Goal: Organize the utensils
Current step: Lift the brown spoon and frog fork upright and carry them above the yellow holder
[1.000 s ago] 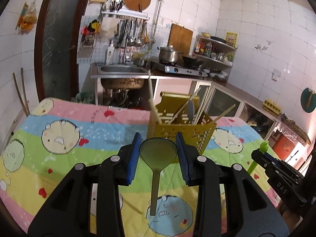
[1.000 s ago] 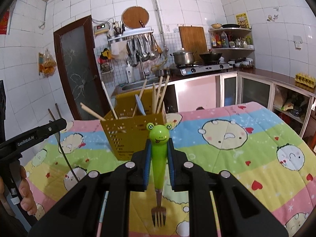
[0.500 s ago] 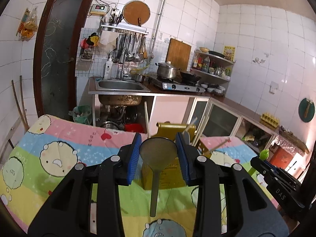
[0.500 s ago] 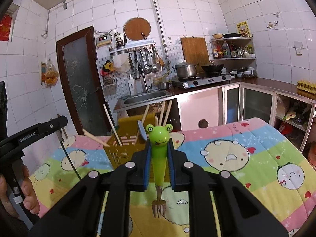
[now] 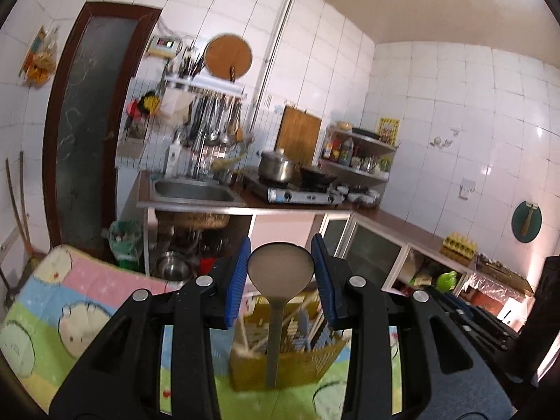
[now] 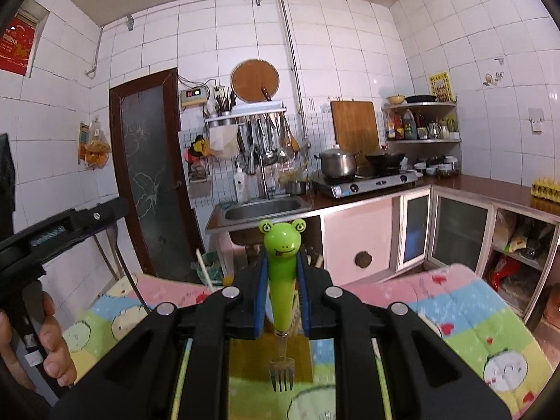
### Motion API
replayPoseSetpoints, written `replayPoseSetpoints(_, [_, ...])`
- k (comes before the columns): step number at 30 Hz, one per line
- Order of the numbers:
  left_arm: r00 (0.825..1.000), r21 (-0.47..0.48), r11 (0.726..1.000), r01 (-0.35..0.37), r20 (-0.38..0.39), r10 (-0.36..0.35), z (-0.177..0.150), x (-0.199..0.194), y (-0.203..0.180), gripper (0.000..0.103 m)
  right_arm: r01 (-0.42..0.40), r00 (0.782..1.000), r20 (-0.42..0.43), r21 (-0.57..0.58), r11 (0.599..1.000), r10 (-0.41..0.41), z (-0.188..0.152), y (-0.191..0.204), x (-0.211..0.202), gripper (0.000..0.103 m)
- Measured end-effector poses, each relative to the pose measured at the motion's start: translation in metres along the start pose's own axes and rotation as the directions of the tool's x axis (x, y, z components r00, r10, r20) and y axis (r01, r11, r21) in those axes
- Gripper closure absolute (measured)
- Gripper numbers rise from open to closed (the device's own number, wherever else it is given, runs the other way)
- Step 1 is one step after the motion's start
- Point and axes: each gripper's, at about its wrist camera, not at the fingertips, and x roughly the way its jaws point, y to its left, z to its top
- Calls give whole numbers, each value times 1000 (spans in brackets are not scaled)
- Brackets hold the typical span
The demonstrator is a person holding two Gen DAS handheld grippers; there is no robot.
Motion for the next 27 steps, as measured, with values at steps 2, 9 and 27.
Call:
replayPoseSetpoints(2, [999, 15, 1000, 4, 32, -4, 9, 3, -7, 68, -5, 1000, 18, 1, 1000, 5, 14, 2, 8, 87])
replayPoseSetpoints(9, [998, 12, 1000, -20, 53, 20, 19, 51, -14, 68, 4, 999, 46, -38, 999, -2, 35, 16, 49, 87])
replayPoseSetpoints(27, [990, 16, 996, -89, -106, 90, -51, 128, 29, 68, 68, 990, -113, -102, 992, -80, -18, 6, 116, 87])
